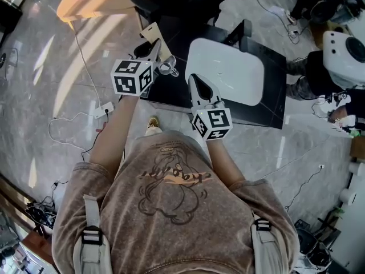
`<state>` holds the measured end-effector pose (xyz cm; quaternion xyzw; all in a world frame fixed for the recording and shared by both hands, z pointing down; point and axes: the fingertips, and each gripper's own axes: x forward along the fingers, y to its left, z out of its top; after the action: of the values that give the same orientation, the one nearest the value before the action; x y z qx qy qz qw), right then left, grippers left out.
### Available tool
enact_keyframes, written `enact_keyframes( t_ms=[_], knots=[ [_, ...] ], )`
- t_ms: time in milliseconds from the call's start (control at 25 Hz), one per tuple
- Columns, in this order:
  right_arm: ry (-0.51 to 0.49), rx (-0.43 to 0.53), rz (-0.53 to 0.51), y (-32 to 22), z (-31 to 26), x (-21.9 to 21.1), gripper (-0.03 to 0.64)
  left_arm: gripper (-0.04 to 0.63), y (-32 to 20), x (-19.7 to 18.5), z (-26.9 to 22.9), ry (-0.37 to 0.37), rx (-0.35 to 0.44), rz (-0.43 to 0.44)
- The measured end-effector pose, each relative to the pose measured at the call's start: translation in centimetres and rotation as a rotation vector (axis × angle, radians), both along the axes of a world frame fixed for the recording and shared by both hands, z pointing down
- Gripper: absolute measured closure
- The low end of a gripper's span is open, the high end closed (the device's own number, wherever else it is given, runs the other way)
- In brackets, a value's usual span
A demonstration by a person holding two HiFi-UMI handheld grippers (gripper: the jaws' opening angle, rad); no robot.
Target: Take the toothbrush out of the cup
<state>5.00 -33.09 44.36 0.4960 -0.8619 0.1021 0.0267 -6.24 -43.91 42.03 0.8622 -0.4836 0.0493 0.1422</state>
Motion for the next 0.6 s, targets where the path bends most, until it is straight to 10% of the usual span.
enact_keyframes(
  t_ms=[600],
  knots=[
    [-0.017, 0.001, -0.035, 2.3, -0.1, 1.2, 0.601, 0.551, 10.6, -0.1, -1.4, 0.031, 0.055, -0.021]
  ],
)
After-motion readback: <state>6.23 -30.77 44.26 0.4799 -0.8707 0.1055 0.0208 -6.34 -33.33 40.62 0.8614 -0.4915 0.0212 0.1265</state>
